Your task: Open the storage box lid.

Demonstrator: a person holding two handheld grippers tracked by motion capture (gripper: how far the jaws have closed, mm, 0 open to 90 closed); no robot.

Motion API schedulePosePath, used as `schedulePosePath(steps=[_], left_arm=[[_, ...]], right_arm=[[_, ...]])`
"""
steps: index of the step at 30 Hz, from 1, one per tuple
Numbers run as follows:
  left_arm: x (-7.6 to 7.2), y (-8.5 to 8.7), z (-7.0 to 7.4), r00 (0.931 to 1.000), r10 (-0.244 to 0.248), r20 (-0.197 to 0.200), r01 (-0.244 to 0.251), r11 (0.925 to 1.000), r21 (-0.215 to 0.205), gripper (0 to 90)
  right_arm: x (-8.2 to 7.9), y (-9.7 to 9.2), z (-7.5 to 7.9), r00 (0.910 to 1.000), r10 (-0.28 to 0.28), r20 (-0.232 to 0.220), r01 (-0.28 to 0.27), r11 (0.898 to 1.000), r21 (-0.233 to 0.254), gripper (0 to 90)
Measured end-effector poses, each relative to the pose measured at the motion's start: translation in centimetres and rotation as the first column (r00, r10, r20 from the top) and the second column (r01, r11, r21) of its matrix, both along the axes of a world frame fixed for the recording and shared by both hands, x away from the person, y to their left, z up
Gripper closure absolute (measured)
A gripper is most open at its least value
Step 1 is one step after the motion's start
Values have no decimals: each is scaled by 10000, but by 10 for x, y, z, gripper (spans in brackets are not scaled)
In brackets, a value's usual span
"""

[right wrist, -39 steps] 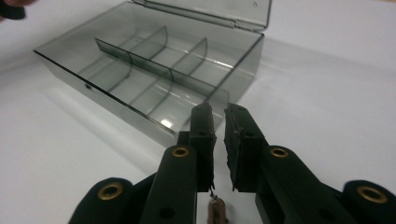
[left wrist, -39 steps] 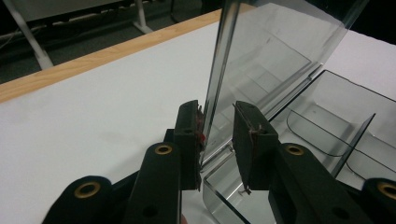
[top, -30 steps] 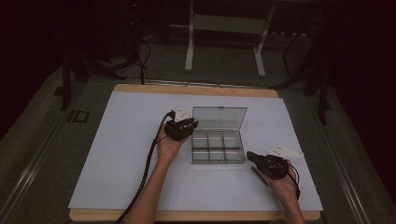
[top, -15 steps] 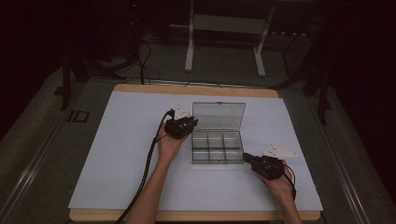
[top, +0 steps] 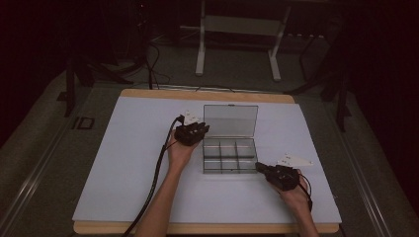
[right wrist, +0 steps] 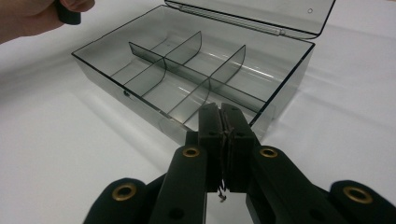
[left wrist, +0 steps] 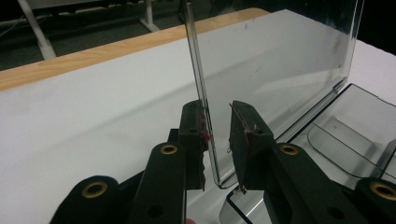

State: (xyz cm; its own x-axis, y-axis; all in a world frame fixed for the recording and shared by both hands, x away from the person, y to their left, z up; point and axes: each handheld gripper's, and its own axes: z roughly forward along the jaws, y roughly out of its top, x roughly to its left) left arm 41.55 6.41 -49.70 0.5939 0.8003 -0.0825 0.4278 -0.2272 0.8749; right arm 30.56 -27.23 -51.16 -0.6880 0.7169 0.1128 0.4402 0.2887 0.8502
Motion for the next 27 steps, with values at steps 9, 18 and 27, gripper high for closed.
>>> schedulePosePath(steps=[9,18,27], left_arm=[[4,0,-2,9998,-10,-180,9,10000,-19,737],[9,1,-8,9986,151,-504,-163,9996,-218,700],[14,0,-18,9946,155,-1029,-132,9997,227,709]], right_arm=[[0,0,0,10000,19,-6,-19,10000,12,878],[0,0,0,10000,66,-13,-66,10000,29,877],[0,0,0,10000,85,-47,-85,10000,36,876]])
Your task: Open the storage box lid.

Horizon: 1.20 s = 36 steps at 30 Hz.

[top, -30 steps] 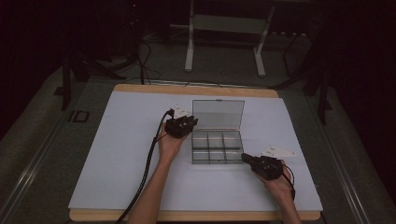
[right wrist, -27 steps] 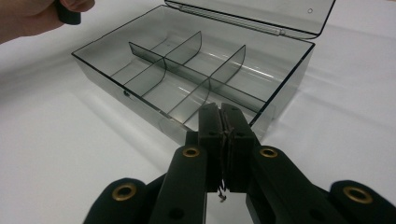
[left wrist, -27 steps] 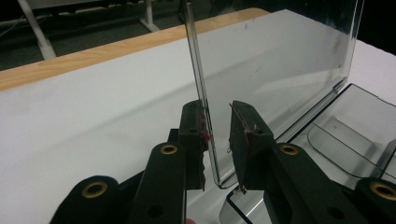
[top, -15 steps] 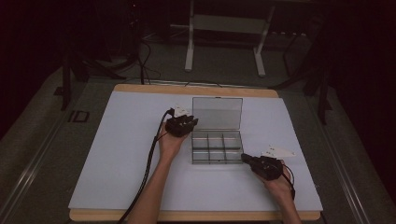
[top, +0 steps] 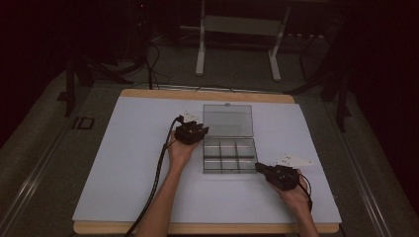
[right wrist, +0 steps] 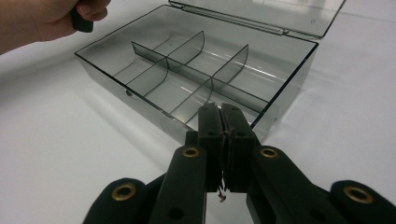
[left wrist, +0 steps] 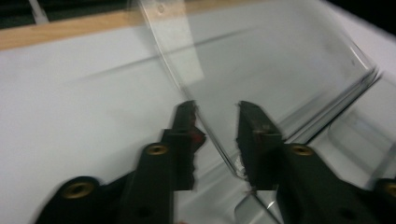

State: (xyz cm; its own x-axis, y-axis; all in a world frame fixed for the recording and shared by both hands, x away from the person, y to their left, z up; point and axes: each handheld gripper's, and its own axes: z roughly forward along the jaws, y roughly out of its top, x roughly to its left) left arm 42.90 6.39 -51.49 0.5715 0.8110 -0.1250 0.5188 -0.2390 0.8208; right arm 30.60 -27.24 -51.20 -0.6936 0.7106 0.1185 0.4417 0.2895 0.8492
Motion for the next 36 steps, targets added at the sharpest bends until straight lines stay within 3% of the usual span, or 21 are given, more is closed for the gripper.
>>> schedulePosePath(steps=[1,3,13,36], left_arm=[[0,-3,-3,9999,-100,20,99,9996,280,706],[0,-2,-5,10000,47,-51,-47,10000,33,699],[-1,-2,-2,9999,86,70,-88,9996,273,661],[-7,0,9,9991,236,360,-240,9997,111,621]], right_arm=[[0,0,0,10000,0,8,0,10000,6,876],[0,0,0,10000,15,6,-15,10000,8,874],[0,0,0,10000,-13,11,13,10000,2,869],[0,-1,-1,10000,-13,-19,13,10000,81,849]])
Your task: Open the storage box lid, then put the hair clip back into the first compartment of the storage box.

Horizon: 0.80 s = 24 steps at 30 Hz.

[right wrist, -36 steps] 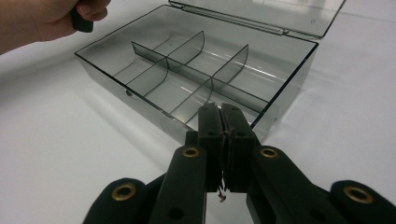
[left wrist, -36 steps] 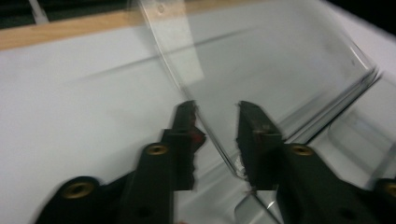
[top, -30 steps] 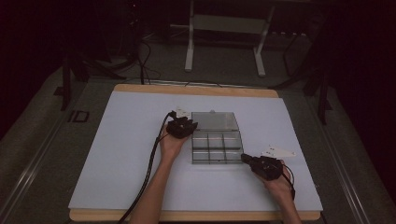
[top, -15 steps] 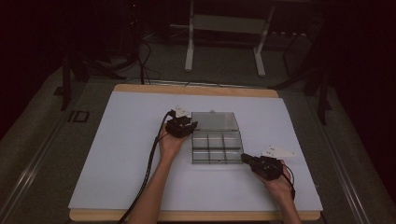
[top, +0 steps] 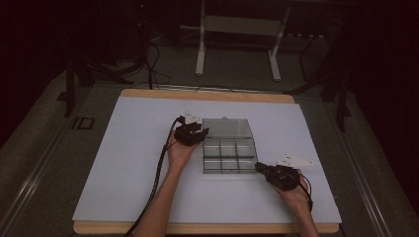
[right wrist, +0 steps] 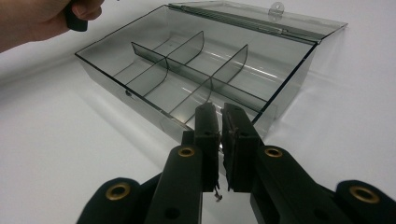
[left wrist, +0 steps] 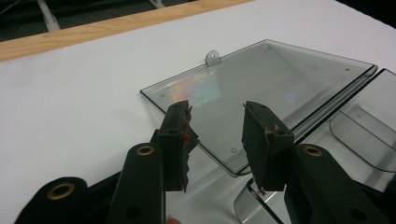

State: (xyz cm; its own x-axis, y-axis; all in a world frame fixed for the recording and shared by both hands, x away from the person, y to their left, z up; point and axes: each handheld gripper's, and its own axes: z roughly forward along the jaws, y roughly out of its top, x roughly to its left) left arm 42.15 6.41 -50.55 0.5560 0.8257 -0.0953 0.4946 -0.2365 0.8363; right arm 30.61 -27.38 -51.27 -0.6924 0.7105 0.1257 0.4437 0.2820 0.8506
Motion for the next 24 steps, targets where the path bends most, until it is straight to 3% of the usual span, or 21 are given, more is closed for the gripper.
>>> schedulePosePath(steps=[24], left_arm=[[-14,4,15,9990,99,430,-86,9995,-297,611]], right_arm=[[0,0,0,10000,17,-2,-17,10000,6,842]])
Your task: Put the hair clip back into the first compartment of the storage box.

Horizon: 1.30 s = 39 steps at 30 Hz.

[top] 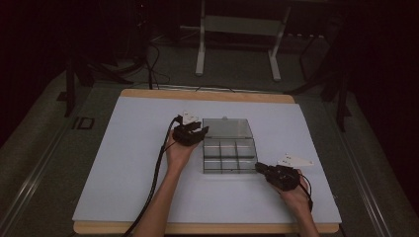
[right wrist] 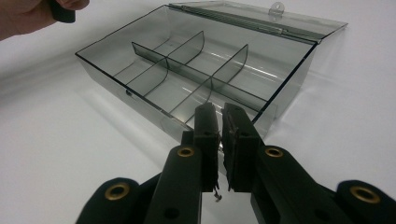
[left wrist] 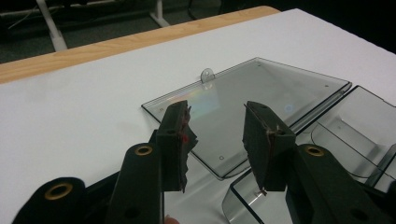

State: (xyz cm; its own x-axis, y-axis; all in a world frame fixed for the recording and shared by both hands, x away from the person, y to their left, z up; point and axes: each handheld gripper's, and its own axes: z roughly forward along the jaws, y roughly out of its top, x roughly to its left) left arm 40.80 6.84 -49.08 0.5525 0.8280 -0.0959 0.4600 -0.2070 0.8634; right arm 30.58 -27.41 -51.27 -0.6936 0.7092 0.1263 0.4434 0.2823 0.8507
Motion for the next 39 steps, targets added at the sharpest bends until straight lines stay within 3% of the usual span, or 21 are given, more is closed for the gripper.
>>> schedulePosePath(steps=[10,13,25,39], left_arm=[[-12,7,1,9999,26,120,-26,10000,53,602],[-18,12,0,9998,62,164,-60,9999,-142,602],[-36,24,-9,9998,179,61,-177,9997,-176,600],[-64,41,-31,9993,-161,-346,183,9978,643,584]], right_arm=[[-1,0,0,10000,18,5,-18,10000,-13,831],[0,0,0,10000,24,-32,-24,10000,21,827],[-1,0,0,10000,39,-31,-39,10000,32,813],[-1,0,1,10000,-76,8,76,10000,-13,766]])
